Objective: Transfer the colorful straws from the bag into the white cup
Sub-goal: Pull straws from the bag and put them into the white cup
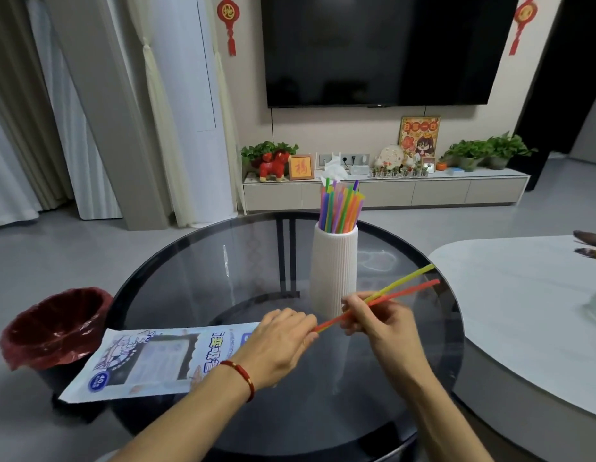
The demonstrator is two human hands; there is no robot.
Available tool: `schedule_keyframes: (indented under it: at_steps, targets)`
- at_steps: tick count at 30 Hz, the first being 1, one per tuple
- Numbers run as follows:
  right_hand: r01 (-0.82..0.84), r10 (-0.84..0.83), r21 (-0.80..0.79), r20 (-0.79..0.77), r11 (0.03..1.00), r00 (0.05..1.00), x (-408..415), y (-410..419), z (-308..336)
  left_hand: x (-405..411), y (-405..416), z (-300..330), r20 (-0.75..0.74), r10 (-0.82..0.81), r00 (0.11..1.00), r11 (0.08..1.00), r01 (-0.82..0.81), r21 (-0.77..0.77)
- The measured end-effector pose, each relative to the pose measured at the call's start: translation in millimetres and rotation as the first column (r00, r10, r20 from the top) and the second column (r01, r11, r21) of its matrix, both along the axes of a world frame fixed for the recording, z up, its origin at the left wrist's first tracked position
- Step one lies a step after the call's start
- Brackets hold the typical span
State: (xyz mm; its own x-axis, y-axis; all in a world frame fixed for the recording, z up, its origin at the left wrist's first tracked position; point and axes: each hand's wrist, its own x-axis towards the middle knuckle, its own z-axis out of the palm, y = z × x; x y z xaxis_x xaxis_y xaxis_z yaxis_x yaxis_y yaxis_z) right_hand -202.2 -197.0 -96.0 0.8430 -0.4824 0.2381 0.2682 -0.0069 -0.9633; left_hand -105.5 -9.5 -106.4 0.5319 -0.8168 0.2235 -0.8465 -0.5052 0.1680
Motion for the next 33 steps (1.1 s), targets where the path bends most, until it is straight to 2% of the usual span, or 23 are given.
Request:
schedule_keyframes:
  at_steps: [3,6,9,12,17,20,22,24,27,29,31,33]
  targets:
    - [0.154,-0.145,-0.107,0.091,0.982,0.985,-3.4,-16.3,30.4,9.0,-6.3,18.9,-0.246,0.059,0.967,0.960,-0.122,-0.251]
    - [0.276,-0.252,-0.083,0.221,0.958,0.942,-3.9,-40.9,75.6,28.6,-28.7,52.5,-0.412,0.121,0.903,0.847,-0.310,-0.433]
    - [0.327,-0.284,-0.116,0.283,0.938,0.916,9.1,-51.8,113.6,51.9,-63.7,88.4,-0.536,0.098,0.838,0.803,-0.385,-0.455]
    - [0.405,-0.332,-0.308,0.263,0.861,0.906,27.3,-52.6,137.9,68.2,-91.8,103.2,-0.608,0.044,0.792,0.818,-0.378,-0.433]
    - [0.387,-0.296,-0.602,0.250,0.698,0.922,50.0,-51.2,156.0,73.1,-102.2,88.5,-0.592,0.083,0.802,0.776,-0.425,-0.466]
    - [0.284,-0.266,-0.720,0.143,0.633,0.953,68.6,-39.3,158.2,71.6,-100.4,85.0,-0.550,0.094,0.830,0.767,-0.413,-0.491]
    - [0.220,-0.304,-0.804,0.052,0.552,0.951,79.7,-27.6,153.6,69.2,-98.7,84.0,-0.530,0.109,0.841,0.771,-0.408,-0.489]
    - [0.213,-0.334,-0.820,0.029,0.531,0.942,85.8,-20.4,149.3,68.9,-95.3,84.8,-0.521,0.115,0.846,0.784,-0.399,-0.475]
    - [0.311,-0.331,-0.746,0.129,0.589,0.935,87.7,-17.9,153.8,72.0,-87.1,86.1,-0.496,0.107,0.862,0.811,-0.364,-0.457]
    - [0.398,-0.294,-0.694,0.271,0.600,0.916,86.9,-15.4,161.5,72.9,-83.3,84.5,-0.499,0.078,0.863,0.815,-0.343,-0.467]
    - [0.463,-0.238,-0.689,0.402,0.558,0.884,90.0,-14.1,167.8,72.3,-82.1,83.7,-0.504,0.066,0.861,0.814,-0.338,-0.472]
    - [0.410,-0.172,-0.778,0.375,0.475,0.911,95.9,-12.9,165.4,71.8,-82.2,82.4,-0.518,0.062,0.853,0.813,-0.344,-0.470]
